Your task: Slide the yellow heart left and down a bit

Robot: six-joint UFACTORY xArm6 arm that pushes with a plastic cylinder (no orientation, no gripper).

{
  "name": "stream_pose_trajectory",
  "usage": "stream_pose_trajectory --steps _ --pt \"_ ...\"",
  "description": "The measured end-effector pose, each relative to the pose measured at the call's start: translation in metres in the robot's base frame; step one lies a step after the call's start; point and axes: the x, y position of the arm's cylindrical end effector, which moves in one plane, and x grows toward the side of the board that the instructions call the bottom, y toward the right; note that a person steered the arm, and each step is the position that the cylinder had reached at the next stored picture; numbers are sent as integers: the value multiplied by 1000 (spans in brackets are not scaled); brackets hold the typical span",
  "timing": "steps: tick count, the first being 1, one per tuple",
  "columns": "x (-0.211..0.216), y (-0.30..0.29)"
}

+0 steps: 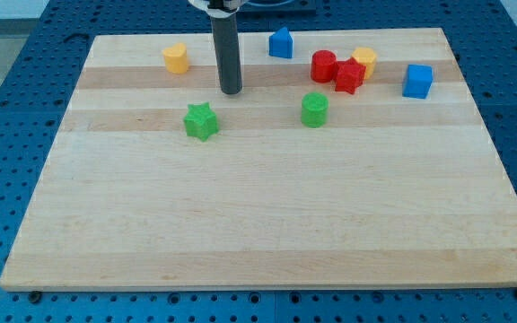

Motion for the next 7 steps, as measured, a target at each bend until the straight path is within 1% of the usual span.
stream_pose_trajectory --steps 2,4,7 --pt "-8 0" --pt "-25 2" --pt "-60 -21"
